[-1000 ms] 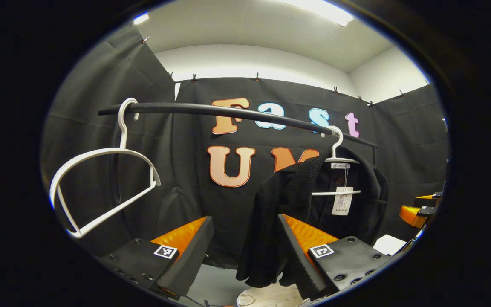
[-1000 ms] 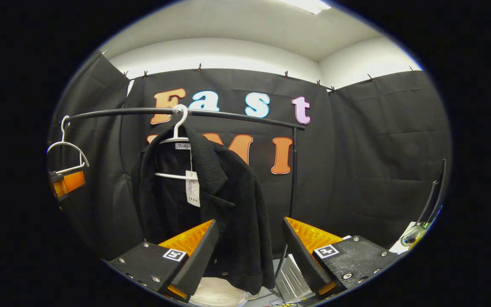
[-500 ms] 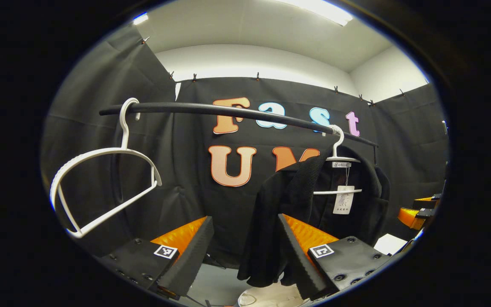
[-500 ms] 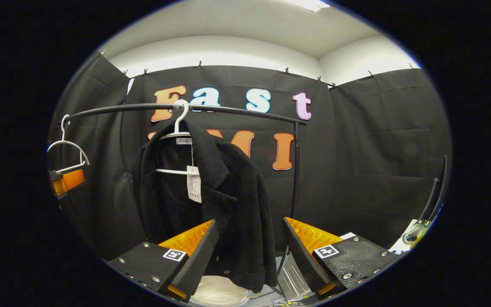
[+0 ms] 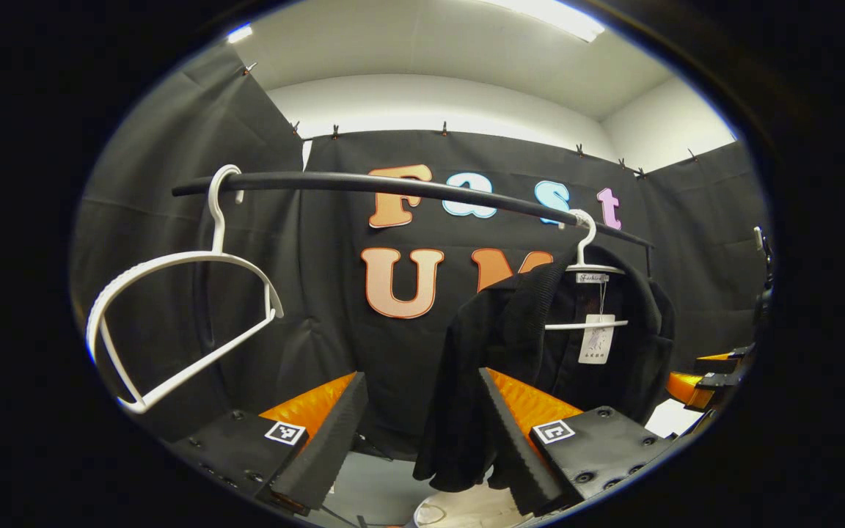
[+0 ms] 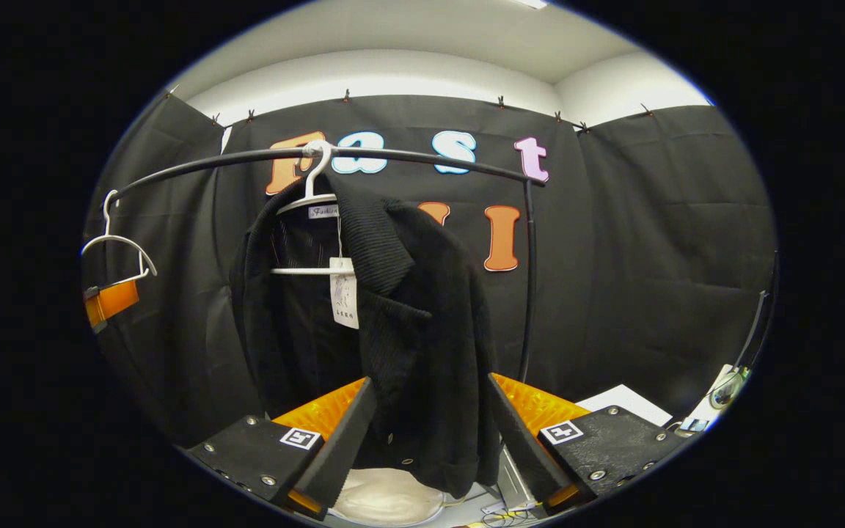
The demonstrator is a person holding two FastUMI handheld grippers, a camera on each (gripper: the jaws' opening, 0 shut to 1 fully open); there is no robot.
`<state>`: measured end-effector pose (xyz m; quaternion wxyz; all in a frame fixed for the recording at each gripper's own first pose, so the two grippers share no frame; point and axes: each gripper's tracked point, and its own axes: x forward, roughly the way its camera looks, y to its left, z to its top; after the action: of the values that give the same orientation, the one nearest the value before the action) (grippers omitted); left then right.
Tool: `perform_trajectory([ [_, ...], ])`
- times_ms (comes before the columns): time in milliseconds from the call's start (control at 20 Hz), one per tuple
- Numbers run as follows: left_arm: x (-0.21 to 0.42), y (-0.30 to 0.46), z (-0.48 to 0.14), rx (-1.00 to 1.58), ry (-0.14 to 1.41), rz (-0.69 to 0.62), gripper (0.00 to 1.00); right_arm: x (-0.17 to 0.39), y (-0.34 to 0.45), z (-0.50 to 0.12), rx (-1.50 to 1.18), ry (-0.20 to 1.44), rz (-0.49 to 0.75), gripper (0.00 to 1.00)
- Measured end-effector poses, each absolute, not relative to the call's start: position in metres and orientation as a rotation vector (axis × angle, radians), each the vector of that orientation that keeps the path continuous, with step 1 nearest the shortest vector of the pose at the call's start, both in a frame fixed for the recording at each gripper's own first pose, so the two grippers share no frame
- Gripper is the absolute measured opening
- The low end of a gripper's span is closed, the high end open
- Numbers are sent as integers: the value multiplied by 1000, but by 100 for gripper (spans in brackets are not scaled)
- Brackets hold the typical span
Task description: Grasp the clothes on the hanger with both hands and then place them into the laundry hamper below.
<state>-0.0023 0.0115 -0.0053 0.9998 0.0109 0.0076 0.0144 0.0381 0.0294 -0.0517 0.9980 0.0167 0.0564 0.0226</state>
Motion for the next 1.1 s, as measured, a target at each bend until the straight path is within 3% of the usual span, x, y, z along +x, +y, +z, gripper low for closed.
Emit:
perform_trajectory([
  [100,-1,13,-8,25,22,30,97,46,35,-60,37,128,56,93],
  [250,0,17,-10,36,25,40,93,62,43,-73,53,153,66,93],
  [1100,11,35,-28,27,71,102,93,166,57,-105,87,180,80,94],
])
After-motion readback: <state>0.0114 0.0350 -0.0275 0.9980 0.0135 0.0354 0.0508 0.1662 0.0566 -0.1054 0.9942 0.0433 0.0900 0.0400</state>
